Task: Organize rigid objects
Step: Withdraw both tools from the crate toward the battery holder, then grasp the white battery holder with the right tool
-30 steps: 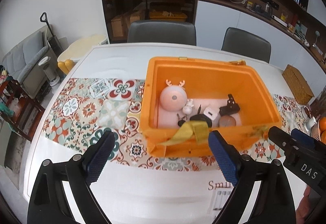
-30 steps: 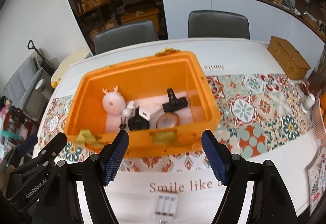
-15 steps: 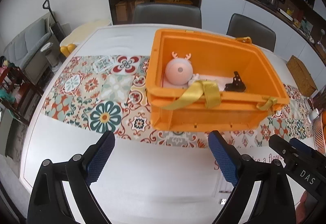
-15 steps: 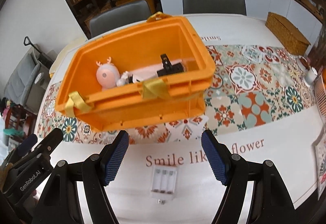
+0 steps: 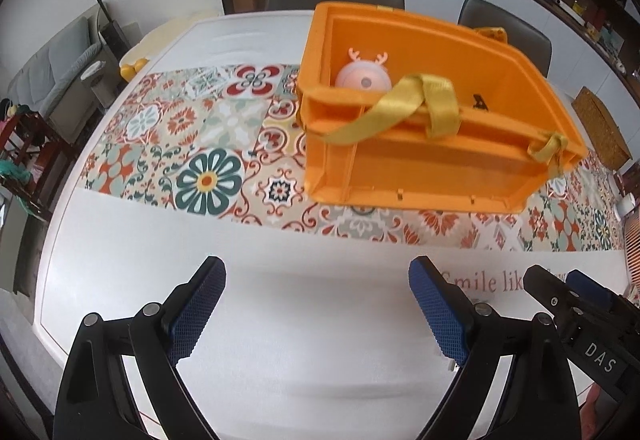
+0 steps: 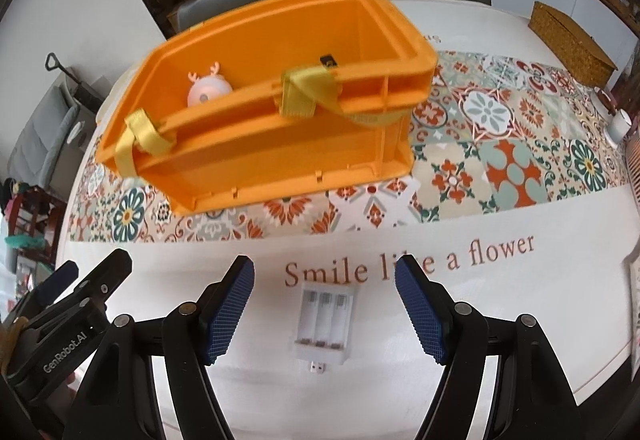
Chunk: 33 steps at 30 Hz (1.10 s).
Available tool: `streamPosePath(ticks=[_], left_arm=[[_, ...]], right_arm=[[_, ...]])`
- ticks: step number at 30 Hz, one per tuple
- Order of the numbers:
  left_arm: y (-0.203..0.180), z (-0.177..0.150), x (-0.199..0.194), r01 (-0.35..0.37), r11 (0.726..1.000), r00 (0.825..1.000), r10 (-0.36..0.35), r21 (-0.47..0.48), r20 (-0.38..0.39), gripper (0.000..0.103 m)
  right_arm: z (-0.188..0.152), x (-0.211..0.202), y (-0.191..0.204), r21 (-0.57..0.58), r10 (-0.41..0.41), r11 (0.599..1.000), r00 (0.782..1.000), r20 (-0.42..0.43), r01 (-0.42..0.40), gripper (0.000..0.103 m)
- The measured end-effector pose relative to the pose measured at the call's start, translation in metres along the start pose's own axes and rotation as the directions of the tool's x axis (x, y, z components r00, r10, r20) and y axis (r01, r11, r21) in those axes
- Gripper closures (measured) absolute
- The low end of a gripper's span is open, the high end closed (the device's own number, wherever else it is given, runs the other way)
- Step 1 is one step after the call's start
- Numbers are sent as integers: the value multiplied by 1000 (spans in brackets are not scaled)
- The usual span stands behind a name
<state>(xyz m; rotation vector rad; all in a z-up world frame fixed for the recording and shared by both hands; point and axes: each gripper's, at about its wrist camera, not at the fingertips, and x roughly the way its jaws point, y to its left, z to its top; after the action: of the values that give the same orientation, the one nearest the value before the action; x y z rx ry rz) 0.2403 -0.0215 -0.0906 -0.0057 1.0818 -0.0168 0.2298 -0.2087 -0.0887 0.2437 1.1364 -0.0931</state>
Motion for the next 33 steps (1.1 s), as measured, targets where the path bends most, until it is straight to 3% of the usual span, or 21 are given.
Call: streamPosePath(ticks=[33], left_arm=[[12, -58, 52, -12, 999, 985, 6, -36, -174, 9]], right_arm=[[-50, 52, 9, -33, -14, 999, 983, -180, 8, 31]])
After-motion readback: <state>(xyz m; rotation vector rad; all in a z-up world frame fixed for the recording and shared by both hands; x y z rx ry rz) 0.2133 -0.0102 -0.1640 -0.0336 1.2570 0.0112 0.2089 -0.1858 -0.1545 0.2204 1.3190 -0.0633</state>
